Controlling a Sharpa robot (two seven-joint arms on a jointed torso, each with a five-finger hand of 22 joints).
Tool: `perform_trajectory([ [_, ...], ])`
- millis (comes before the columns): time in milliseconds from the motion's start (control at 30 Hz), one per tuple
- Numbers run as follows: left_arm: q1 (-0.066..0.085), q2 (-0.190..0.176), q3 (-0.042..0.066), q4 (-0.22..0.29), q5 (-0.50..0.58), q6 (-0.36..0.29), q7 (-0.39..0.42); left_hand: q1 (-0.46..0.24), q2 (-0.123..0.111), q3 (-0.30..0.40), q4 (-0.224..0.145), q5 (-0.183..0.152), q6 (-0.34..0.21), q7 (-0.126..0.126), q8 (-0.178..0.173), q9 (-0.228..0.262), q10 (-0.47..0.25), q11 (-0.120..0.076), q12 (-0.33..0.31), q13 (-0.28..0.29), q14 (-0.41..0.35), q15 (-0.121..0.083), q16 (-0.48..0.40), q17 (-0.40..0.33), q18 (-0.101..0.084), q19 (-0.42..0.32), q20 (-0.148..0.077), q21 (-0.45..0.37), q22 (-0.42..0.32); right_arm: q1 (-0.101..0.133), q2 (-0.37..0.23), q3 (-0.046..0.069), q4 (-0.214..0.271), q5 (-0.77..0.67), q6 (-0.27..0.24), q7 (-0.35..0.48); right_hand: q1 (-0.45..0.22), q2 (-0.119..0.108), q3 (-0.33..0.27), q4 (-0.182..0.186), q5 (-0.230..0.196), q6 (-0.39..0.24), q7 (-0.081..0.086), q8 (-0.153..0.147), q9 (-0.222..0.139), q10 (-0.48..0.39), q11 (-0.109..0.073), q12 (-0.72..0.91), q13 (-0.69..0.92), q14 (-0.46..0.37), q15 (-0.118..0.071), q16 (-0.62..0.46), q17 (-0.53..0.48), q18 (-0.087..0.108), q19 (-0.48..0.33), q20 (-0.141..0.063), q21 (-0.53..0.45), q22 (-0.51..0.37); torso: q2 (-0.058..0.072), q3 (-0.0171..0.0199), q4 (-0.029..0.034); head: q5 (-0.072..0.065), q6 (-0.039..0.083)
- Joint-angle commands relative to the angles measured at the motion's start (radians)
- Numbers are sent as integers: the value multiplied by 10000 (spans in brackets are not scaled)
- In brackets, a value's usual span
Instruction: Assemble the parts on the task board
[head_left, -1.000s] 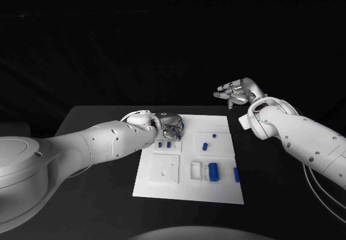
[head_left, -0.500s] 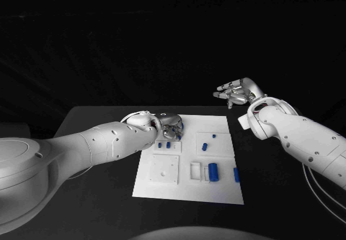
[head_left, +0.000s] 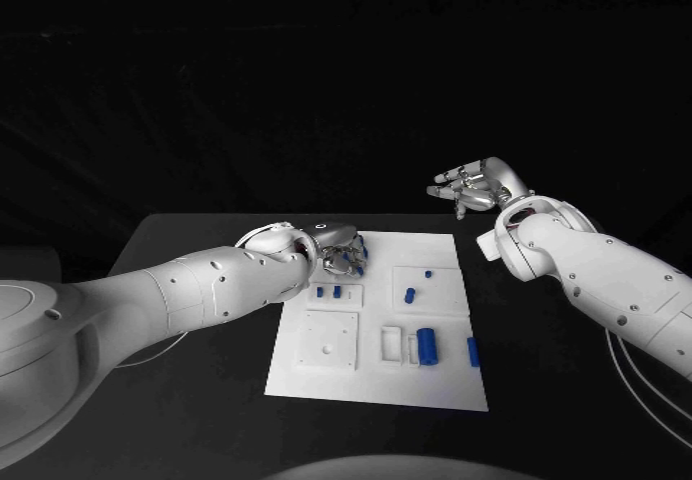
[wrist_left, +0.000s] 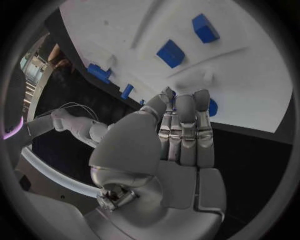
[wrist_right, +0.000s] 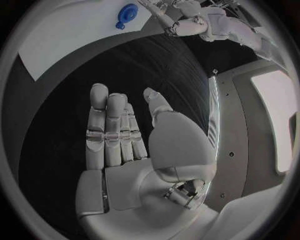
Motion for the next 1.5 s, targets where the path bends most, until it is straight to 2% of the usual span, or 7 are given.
perform_trajectory([
  [33,58,-145,112,198,458,-288,44,-50,81,-43,14,-2,70,1,30,4,26,31,-32,16,48,-2,39,13,113,96,0,50,203,-5,-18,3,18,9,-5,114,-96,-24,20,25,-25,-29,50,-30,-6,41,39,-50,-15,8,83,-6,-11,185,296,57,-56,77,-7,-4,7,4,11],
  [133,143,-350,224,405,523,-236,-17,-58,78,-44,13,-2,71,-1,30,4,25,31,-32,16,48,3,36,14,123,98,7,56,199,-5,-40,3,19,9,-1,112,-96,-24,20,25,-25,-29,50,-30,-6,41,39,-50,-15,8,83,-6,-11,185,296,57,-56,77,0,-4,7,17,19],
  [267,277,-624,303,678,589,-116,-131,-71,71,-51,19,-14,72,-1,31,4,25,33,-33,16,51,8,35,15,129,96,14,59,198,-5,-68,3,18,10,1,106,-79,-28,29,47,-11,-12,46,-30,-6,37,39,-49,-30,14,82,-5,-16,187,306,56,-69,82,4,-2,3,21,9],
  [400,433,-933,328,948,618,143,-299,-82,60,-63,31,-61,61,-3,29,2,6,38,-33,15,50,15,30,15,132,88,23,56,194,-5,-100,3,22,10,7,95,-79,-28,29,47,-11,-12,46,-30,-6,37,39,-49,-30,14,82,-5,-16,187,306,56,-69,82,1,3,2,22,-4],
  [567,513,-1276,323,1146,616,401,-488,-61,53,-81,41,-118,71,-7,31,3,14,34,-32,16,57,14,37,21,133,89,27,59,195,-5,-138,3,28,10,5,82,-79,-28,29,47,-11,-12,46,-30,-6,37,39,-49,-30,14,82,-5,-16,187,306,56,-69,82,2,0,3,24,-3],
  [867,525,-1473,254,1113,555,607,-609,-46,52,-99,62,-121,69,-6,29,1,10,36,-32,16,42,14,36,23,131,81,28,60,196,-5,-130,3,40,9,3,78,-65,-33,28,45,-13,-13,48,-31,-6,33,39,-52,-37,12,82,-5,-17,187,306,57,-70,86,17,5,-18,42,6],
  [1500,309,-1506,142,1035,469,946,-660,-6,51,-128,98,-141,77,-7,30,1,6,37,-34,15,29,11,25,22,126,69,24,64,194,-5,-123,3,55,9,-3,85,-65,-33,28,45,-13,-13,48,-31,-6,33,39,-52,-37,12,82,-5,-17,187,306,57,-70,86,10,18,-23,64,-24],
])
